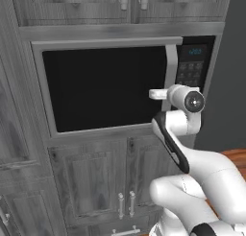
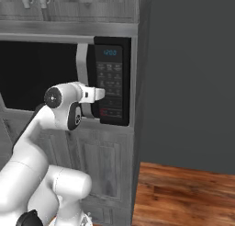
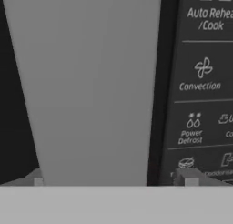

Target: Place the sponge inside the microwave to prepare for sanitizing.

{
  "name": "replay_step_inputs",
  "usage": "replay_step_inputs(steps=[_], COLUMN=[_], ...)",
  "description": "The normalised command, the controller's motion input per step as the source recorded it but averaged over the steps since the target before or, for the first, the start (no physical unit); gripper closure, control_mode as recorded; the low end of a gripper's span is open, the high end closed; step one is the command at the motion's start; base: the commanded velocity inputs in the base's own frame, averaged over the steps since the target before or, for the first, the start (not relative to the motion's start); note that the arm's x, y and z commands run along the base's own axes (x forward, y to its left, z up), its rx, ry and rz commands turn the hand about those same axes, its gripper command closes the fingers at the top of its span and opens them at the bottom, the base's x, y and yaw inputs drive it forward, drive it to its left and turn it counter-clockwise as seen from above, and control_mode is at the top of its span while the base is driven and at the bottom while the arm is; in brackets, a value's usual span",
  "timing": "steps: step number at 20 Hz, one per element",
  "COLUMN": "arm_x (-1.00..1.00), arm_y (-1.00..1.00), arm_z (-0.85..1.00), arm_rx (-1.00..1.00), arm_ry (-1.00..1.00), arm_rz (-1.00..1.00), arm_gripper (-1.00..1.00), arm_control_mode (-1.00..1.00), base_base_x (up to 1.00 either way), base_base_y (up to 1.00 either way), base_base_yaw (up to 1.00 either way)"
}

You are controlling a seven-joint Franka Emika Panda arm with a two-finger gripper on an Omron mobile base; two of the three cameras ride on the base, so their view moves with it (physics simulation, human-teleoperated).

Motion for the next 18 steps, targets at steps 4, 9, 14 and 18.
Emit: replay_step_inputs(steps=[4,9,14,18], arm_x=[0.36,0.09,0.00,-0.21], arm_y=[0.00,0.00,0.00,0.00], arm_z=[0.00,0.00,0.00,0.01], arm_rx=[0.00,0.00,0.00,0.00], arm_ry=[-0.07,-0.01,0.00,0.01], arm_rz=[0.00,0.03,0.00,0.00], arm_gripper=[1.00,1.00,1.00,1.00], arm_control_mode=[-1.00,-1.00,-1.00,-1.00], base_base_x=[0.00,0.00,0.00,0.00], base_base_y=[0.00,0.00,0.00,0.00], base_base_yaw=[0.00,0.00,0.00,0.00])
